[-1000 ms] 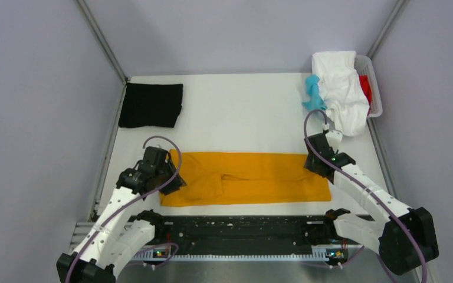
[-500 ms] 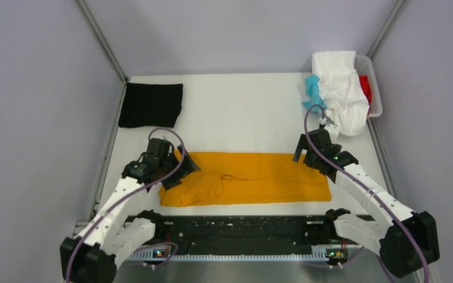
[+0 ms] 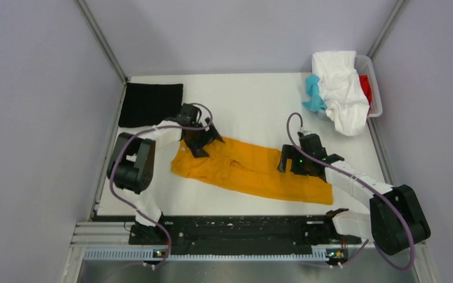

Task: Fold and stack the t-shirts
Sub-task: Rotate the tshirt 90 degrees, then grab the bottom of the folded rectangular tshirt with left arm

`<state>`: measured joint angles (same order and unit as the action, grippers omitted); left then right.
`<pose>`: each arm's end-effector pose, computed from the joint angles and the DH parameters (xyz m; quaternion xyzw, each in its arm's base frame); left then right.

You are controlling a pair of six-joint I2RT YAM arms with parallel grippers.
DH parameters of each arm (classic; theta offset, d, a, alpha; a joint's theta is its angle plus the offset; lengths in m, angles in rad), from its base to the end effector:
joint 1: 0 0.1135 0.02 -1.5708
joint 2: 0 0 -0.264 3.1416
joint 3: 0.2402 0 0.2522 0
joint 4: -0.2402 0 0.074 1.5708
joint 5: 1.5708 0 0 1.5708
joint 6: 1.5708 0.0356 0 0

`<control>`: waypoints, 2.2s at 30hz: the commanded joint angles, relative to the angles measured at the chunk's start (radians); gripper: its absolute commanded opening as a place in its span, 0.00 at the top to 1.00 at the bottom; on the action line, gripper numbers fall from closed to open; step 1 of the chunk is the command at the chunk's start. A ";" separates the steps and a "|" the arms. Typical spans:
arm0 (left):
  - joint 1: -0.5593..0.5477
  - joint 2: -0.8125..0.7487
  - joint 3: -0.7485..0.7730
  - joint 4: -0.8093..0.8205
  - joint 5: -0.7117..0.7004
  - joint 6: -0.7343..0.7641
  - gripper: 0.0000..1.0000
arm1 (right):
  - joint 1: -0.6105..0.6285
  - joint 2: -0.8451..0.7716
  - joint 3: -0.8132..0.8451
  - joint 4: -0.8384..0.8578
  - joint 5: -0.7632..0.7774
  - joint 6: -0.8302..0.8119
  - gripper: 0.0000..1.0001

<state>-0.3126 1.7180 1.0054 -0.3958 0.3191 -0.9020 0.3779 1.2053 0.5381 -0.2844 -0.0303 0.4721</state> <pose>0.3119 -0.1125 0.1634 -0.2443 0.9302 -0.2561 0.0975 0.2030 0.0817 0.1664 0.0402 0.9515 0.1388 0.2716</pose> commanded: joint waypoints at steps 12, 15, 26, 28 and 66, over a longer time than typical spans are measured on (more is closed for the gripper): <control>-0.032 1.037 1.392 0.257 0.203 -0.175 0.01 | 0.327 0.023 -0.010 0.143 -0.444 0.135 0.01; -0.042 1.120 1.426 0.609 0.259 -0.334 0.01 | 0.393 0.049 0.071 0.152 -0.461 0.064 0.01; -0.051 1.021 1.454 0.580 0.246 -0.228 0.01 | 0.387 -0.131 0.132 -0.172 -0.043 0.092 0.01; -0.053 0.949 1.404 0.554 0.299 -0.203 0.01 | 0.383 -0.148 0.139 -0.266 0.022 0.134 0.01; -0.840 -0.209 -0.293 0.131 -0.258 -0.281 0.67 | 0.385 -0.345 -0.158 -0.359 0.011 0.353 0.51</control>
<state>-1.1400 1.4612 0.6735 -0.2665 0.0994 -1.1542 0.7635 0.8738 0.3939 -0.6159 -0.0265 0.8165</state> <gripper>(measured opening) 0.400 0.489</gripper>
